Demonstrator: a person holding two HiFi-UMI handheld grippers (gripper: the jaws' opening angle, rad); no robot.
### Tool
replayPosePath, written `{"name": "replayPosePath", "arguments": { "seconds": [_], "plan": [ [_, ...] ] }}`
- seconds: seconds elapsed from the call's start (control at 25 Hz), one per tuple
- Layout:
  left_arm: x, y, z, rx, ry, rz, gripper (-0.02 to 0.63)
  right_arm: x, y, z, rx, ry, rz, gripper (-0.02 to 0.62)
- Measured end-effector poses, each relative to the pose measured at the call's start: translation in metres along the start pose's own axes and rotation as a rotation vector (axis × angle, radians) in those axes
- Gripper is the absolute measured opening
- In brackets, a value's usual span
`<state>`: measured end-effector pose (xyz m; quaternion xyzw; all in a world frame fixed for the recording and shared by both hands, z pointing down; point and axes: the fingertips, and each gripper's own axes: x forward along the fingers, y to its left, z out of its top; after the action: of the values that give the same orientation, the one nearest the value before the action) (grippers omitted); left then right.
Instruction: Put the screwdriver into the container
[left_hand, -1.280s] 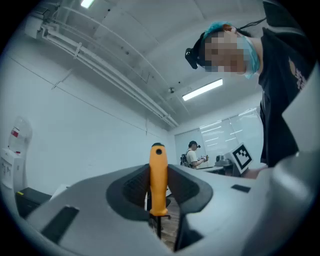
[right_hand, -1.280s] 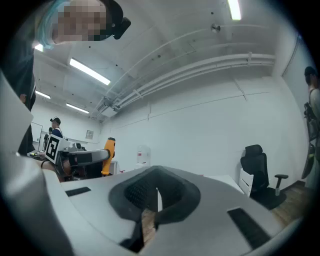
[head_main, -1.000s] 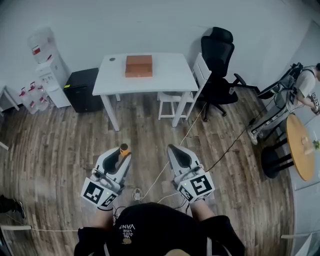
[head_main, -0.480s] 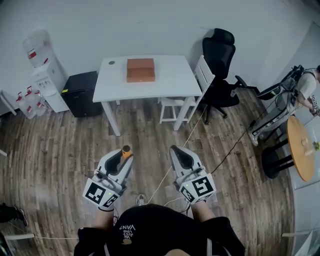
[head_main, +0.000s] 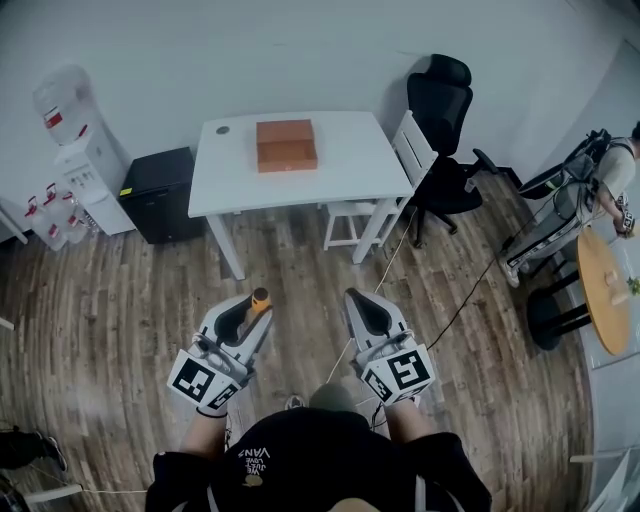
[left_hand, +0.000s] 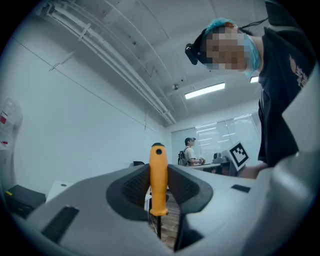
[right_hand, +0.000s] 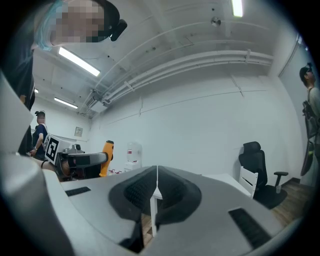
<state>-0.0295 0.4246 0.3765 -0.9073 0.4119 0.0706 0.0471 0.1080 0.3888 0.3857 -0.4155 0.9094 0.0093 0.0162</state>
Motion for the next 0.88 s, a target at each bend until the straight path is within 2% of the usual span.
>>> {"name": "replayPosePath", "arguments": {
  "seconds": [0.16, 0.48, 0.88],
  "plan": [
    [0.005, 0.01, -0.005, -0.002, 0.009, -0.011, 0.114, 0.01, -0.004, -0.002, -0.002, 0.008, 0.0, 0.012],
    [0.034, 0.047, -0.014, -0.026, 0.019, 0.015, 0.114, 0.047, -0.038, -0.005, 0.01, 0.026, 0.01, 0.012],
    [0.101, 0.111, -0.021, -0.033, 0.031, 0.056, 0.114, 0.126, -0.096, -0.004, 0.013, 0.046, 0.072, 0.012]
  ]
}}
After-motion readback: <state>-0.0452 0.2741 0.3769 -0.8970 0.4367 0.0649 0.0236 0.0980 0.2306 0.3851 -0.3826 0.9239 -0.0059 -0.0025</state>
